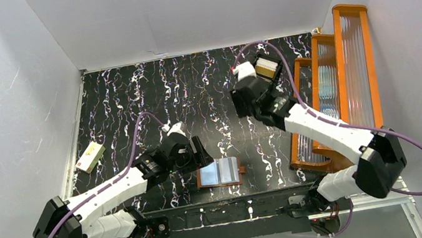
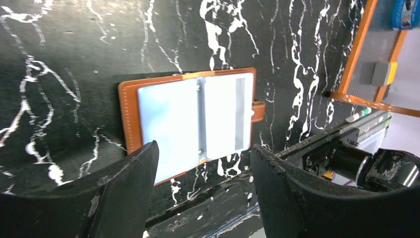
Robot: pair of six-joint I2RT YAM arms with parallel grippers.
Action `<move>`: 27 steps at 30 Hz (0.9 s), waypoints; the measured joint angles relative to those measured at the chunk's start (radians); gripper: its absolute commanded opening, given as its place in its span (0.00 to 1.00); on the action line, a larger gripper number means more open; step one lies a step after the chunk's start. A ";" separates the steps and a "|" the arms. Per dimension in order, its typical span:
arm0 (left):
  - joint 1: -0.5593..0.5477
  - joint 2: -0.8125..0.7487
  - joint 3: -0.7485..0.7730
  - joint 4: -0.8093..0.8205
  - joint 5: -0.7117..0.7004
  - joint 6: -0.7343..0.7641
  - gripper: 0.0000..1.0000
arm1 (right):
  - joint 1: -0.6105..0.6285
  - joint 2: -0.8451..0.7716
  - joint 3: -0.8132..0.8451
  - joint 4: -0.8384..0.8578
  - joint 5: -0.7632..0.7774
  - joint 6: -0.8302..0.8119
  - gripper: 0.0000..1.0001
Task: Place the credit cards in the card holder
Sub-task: Pick up the credit card from the storage box.
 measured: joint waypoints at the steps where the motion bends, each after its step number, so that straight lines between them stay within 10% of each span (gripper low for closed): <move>1: 0.010 -0.006 0.000 -0.014 0.000 0.005 0.66 | -0.031 0.019 0.025 0.009 0.015 -0.055 0.60; 27: 0.122 -0.099 -0.055 -0.085 0.142 0.071 0.66 | -0.530 0.784 0.518 0.205 -0.075 -0.916 0.61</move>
